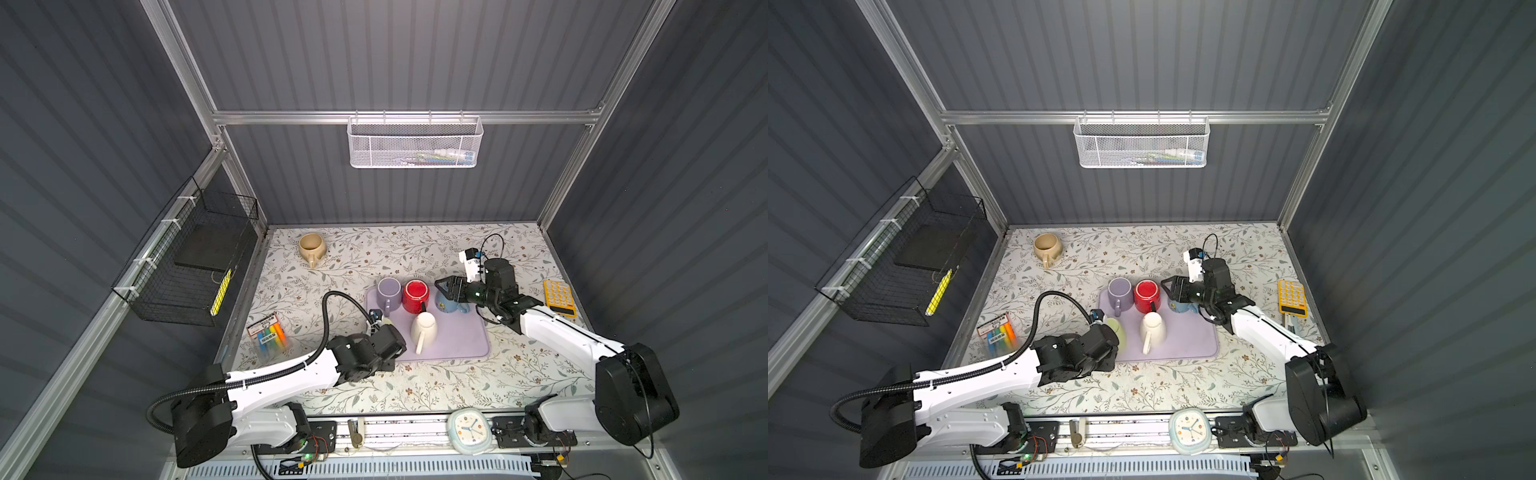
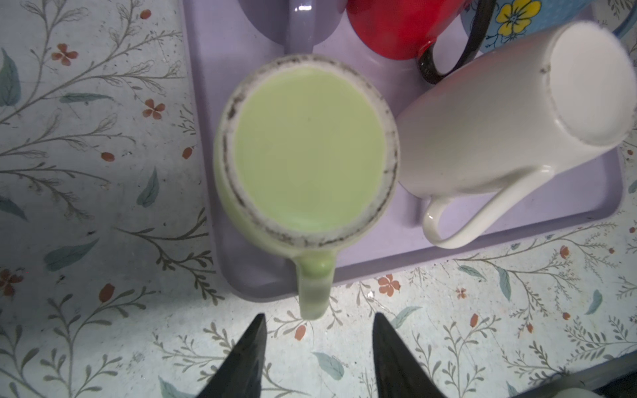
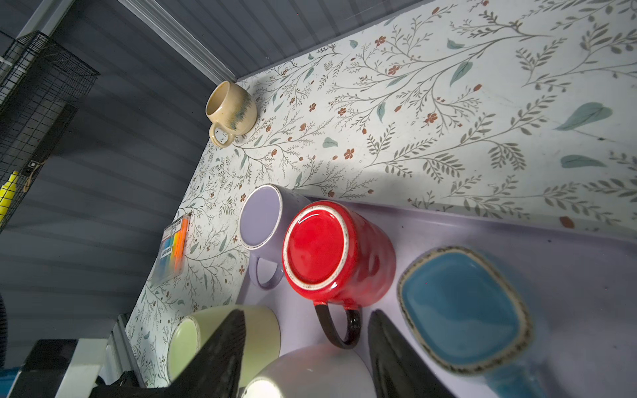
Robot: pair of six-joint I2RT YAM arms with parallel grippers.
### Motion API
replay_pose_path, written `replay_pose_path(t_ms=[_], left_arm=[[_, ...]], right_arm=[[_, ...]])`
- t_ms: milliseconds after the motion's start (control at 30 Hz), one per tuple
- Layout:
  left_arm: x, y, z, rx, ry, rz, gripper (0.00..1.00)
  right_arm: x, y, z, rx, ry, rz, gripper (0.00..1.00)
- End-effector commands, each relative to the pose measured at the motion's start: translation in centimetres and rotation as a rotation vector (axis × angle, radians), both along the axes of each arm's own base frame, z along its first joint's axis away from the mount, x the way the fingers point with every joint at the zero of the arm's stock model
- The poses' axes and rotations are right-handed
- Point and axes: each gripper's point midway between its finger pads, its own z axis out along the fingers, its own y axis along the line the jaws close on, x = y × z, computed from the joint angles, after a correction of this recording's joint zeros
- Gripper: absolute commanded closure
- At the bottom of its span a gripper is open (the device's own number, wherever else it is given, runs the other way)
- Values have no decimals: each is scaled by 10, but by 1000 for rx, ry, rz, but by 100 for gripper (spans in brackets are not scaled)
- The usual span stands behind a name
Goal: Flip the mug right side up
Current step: 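Lower the open left gripper down onto the light green mug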
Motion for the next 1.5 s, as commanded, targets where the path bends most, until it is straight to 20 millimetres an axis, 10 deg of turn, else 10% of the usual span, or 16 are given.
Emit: replay_pose_path(t_ms=[0,1467], left_arm=[[3,-1,-8,11,-16,7,49],[3,4,-59,85,5,10,62]], right_arm=[[5,3,7,-7,-29,11,41],[11,0,-10,-8,7,0,40]])
